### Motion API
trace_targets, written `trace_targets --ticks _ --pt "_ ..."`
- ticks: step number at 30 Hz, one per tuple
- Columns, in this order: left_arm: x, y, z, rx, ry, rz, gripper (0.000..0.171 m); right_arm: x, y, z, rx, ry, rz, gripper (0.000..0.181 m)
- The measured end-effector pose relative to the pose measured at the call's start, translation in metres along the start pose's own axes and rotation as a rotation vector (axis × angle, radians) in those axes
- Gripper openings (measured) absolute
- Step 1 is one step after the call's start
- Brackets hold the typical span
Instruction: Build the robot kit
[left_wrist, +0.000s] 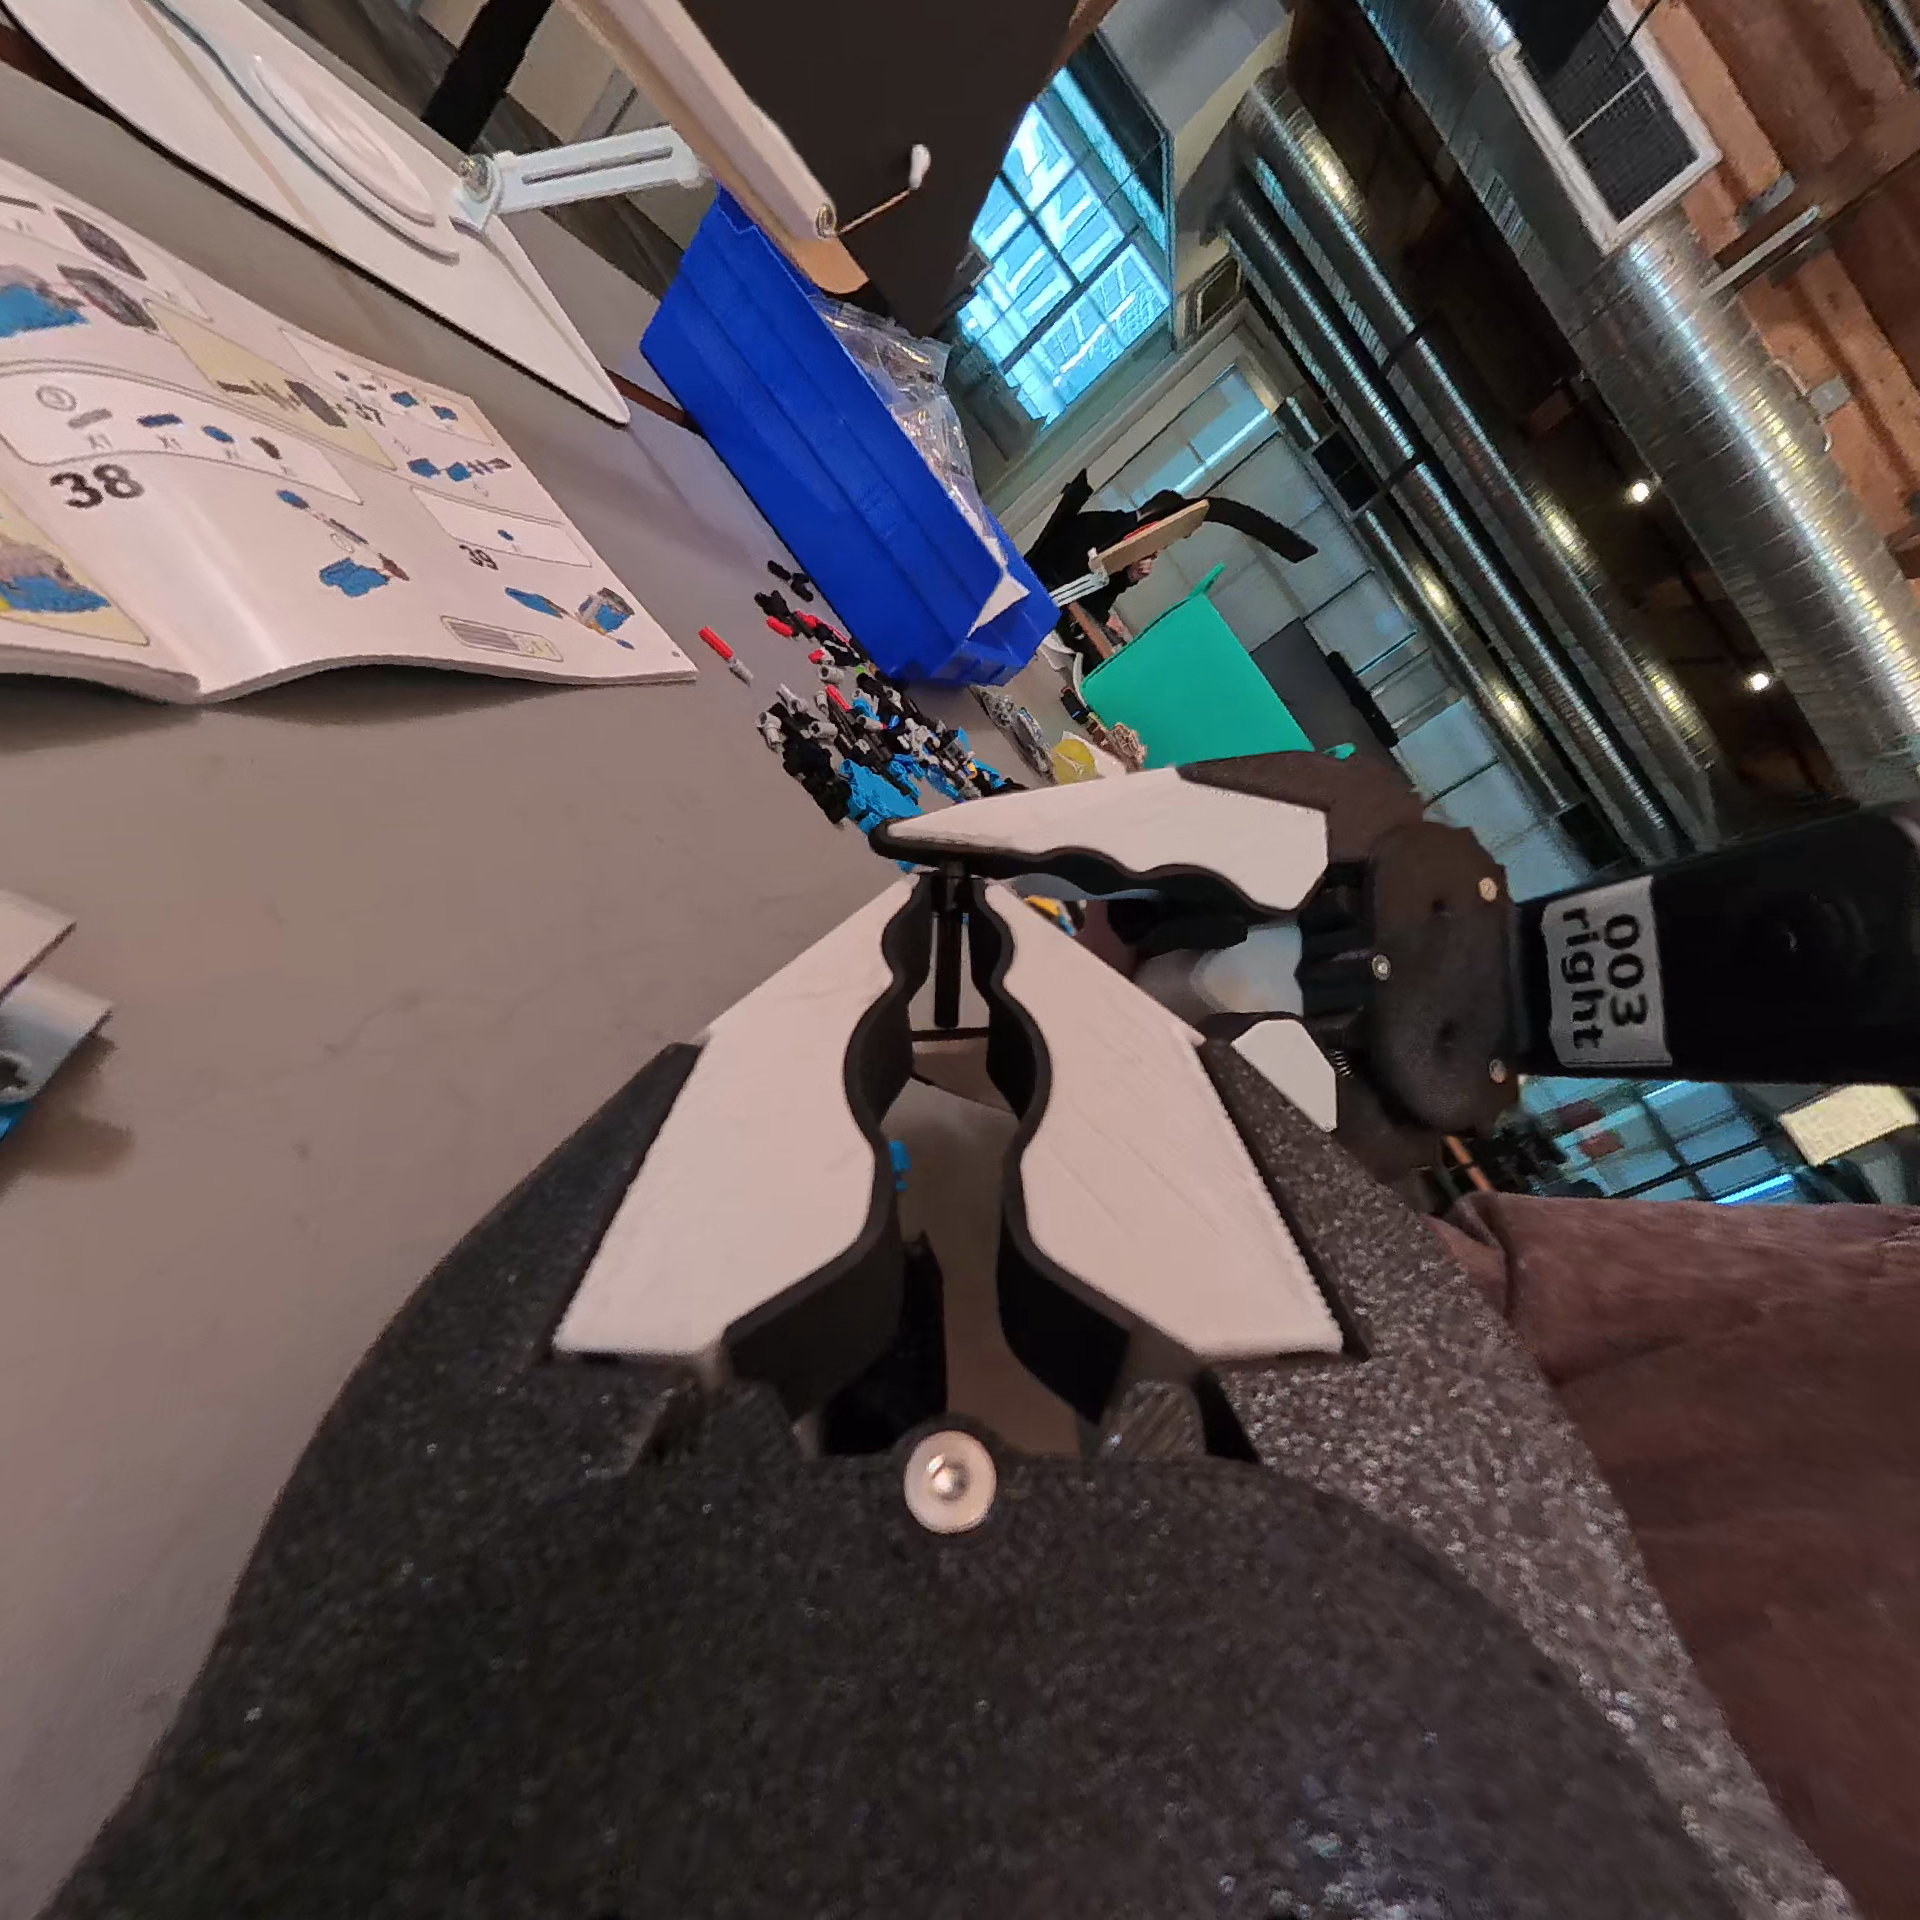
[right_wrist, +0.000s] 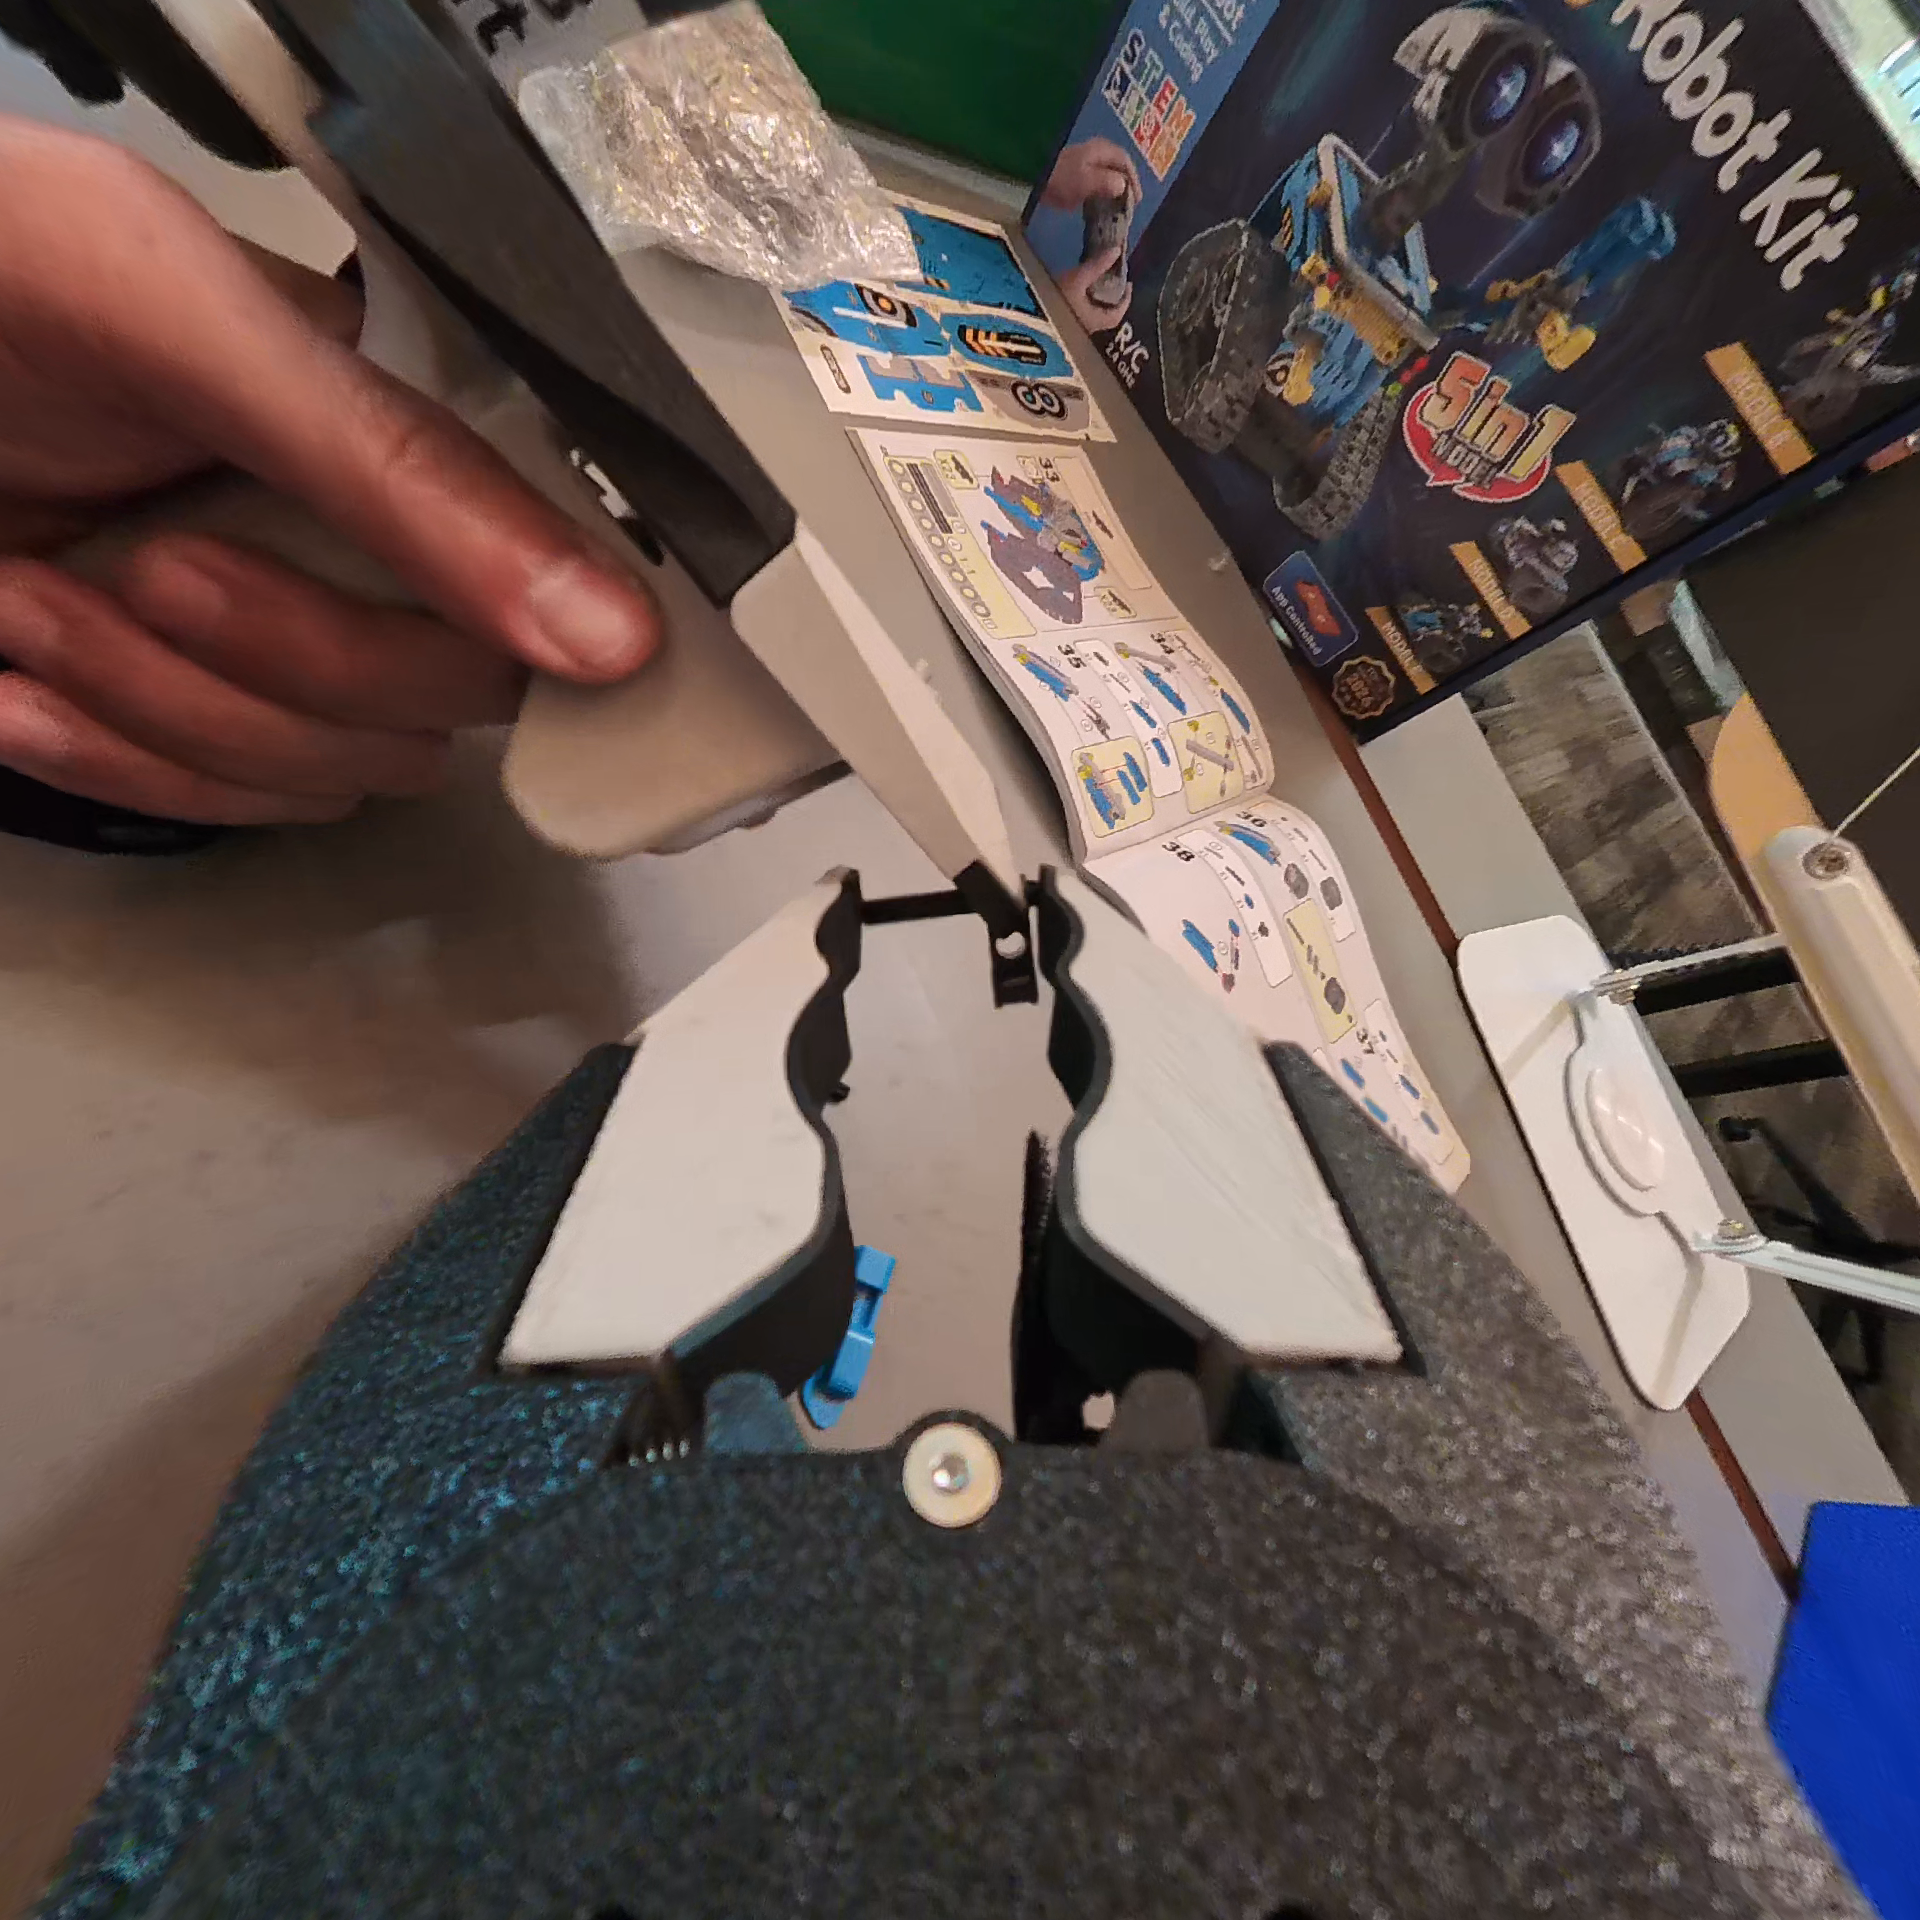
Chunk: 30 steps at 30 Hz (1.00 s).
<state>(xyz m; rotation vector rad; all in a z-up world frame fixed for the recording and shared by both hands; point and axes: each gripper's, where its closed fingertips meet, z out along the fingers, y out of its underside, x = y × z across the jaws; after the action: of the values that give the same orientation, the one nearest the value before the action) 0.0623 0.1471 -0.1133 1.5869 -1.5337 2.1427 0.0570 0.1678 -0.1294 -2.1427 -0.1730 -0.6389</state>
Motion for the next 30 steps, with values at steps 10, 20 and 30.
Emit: trace_targets --ticks 10,20,30 --pt "-0.0023 -0.0001 0.0 -0.002 -0.003 -0.007 0.005 0.0006 0.0065 -0.0003 -0.041 0.011 -0.036 0.03" --pt "-0.0003 -0.0016 -0.0025 0.017 0.004 0.001 0.005 0.001 0.0032 -0.0008 -0.042 0.043 -0.071 0.028" --pt "-0.0013 -0.0013 -0.0037 0.024 0.003 -0.008 0.005 0.0003 0.0037 0.0012 -0.063 0.056 -0.105 0.027"
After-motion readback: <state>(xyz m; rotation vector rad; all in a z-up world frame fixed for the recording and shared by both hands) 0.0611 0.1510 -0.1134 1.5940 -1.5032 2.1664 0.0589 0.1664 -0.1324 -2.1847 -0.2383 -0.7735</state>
